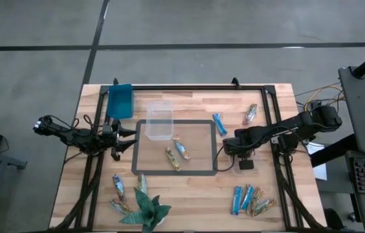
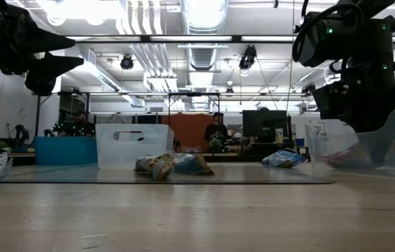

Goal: Pick and place Granola Bars by type
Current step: Put the red granola bar into the right transparent bin

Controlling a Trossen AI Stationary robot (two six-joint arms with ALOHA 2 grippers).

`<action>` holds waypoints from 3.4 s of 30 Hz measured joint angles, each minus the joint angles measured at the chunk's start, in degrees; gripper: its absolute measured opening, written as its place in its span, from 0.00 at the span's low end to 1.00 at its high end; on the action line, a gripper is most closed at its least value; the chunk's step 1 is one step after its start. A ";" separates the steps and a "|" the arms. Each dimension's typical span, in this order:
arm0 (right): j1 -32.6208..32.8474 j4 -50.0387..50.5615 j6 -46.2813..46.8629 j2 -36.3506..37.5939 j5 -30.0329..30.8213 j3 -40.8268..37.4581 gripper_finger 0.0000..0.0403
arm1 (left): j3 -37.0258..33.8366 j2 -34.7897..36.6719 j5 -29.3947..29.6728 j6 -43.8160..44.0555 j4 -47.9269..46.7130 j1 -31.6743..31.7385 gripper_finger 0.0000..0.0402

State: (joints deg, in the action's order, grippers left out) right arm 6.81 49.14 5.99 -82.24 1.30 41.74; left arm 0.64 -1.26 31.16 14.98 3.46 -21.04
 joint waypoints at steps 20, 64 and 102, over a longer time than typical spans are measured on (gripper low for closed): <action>0.00 0.18 -0.01 3.27 -0.02 0.23 0.53 | -0.01 -0.02 -0.02 0.02 -0.01 -0.01 0.49; -19.76 14.78 53.95 14.14 41.05 30.27 0.69 | -0.02 -0.02 -0.01 0.02 -0.02 -0.01 0.49; -41.49 1.16 79.66 1.59 20.85 0.74 0.91 | -0.02 -0.02 0.00 0.02 -0.02 0.00 0.49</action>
State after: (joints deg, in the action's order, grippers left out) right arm -34.68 50.30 85.65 -80.64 22.15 42.48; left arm 0.62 -1.28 31.16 15.00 3.44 -21.04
